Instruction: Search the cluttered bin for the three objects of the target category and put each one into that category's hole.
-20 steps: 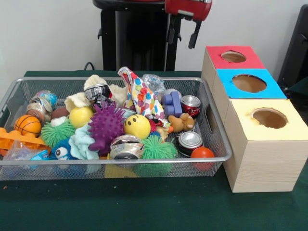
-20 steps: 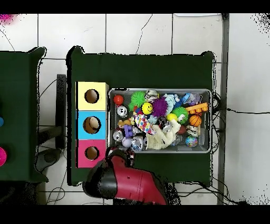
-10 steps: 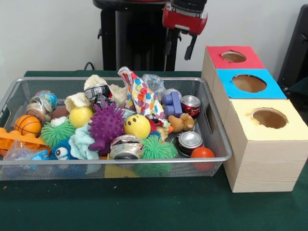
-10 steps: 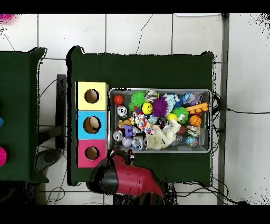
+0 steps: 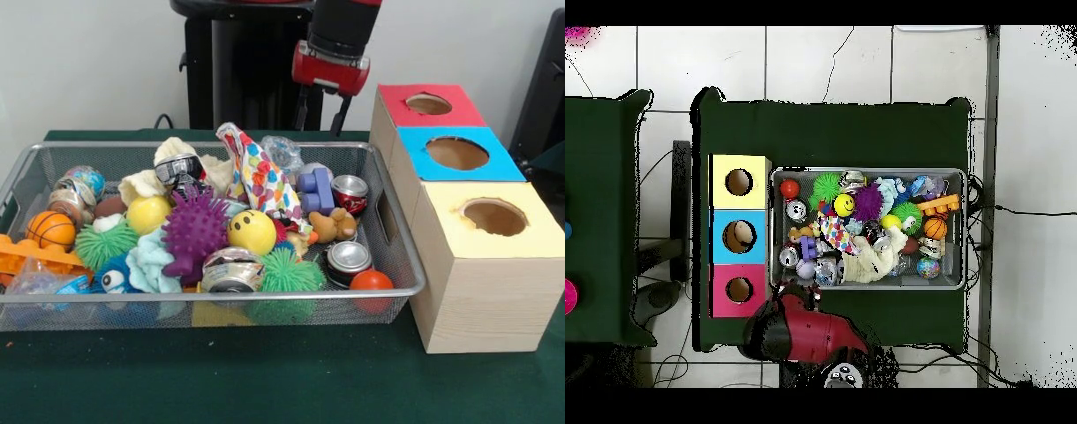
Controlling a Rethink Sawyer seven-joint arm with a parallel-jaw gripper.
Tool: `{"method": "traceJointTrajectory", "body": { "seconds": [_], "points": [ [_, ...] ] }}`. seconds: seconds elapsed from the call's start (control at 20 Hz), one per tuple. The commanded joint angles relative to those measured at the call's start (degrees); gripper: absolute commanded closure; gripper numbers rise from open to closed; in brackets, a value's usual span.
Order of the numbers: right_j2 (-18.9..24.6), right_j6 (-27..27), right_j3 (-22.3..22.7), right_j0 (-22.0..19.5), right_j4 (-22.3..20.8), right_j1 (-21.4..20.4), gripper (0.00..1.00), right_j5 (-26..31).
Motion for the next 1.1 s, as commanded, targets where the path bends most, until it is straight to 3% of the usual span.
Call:
{"method": "traceJointTrajectory", "body": {
  "seconds": [0.05, 0.35, 1.1],
  "points": [
    [3.9, 8.0, -5.8, -1.2, -1.3, 7.2, 0.0, -6.4],
    [4.2, 7.9, -6.6, -0.9, -0.4, 8.1, 0.0, -7.8],
    [1.5, 8.9, -13.3, 3.5, 3.8, 15.7, 0.0, -11.8]
  ]
}}
